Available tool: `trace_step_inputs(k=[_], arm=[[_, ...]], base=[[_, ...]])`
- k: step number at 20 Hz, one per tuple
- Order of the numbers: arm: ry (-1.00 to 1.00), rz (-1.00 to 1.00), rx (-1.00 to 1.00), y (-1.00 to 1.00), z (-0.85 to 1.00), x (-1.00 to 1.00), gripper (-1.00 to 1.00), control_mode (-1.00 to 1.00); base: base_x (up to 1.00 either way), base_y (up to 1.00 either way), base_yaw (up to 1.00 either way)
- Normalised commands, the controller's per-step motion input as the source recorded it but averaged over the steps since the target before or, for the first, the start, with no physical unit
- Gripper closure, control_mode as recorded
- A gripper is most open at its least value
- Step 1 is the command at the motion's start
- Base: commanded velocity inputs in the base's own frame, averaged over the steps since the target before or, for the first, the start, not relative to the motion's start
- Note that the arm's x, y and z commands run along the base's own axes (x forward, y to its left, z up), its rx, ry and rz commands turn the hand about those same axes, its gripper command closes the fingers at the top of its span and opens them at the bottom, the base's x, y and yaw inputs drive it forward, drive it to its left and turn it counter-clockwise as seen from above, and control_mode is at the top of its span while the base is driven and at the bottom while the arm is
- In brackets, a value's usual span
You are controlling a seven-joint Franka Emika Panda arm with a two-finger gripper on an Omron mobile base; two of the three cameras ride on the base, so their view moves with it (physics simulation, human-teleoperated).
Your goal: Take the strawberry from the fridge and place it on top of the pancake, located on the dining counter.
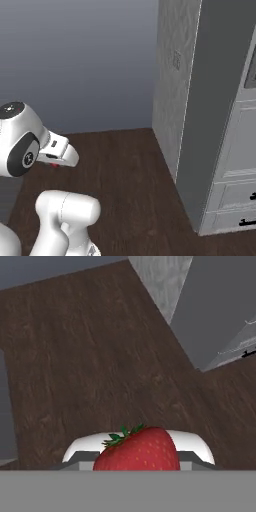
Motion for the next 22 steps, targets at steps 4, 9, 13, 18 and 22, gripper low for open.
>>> trace_step_inputs(k=[4,9,13,18,22], arm=[[0.0,0.0,0.0,0.0,0.0,0.0,1.0,1.0],[0.0,0.0,0.0,0.0,0.0,0.0,1.0,1.0],[0.0,0.0,0.0,0.0,0.0,0.0,1.0,1.0],[0.0,0.0,0.0,0.0,0.0,0.0,1.0,1.0],[0.0,0.0,0.0,0.0,0.0,0.0,1.0,1.0]], base=[[1.0,0.31,0.32],[1.0,0.67,0.35],[1.0,0.75,0.37],[1.0,0.45,0.35],[1.0,0.0,0.28]])
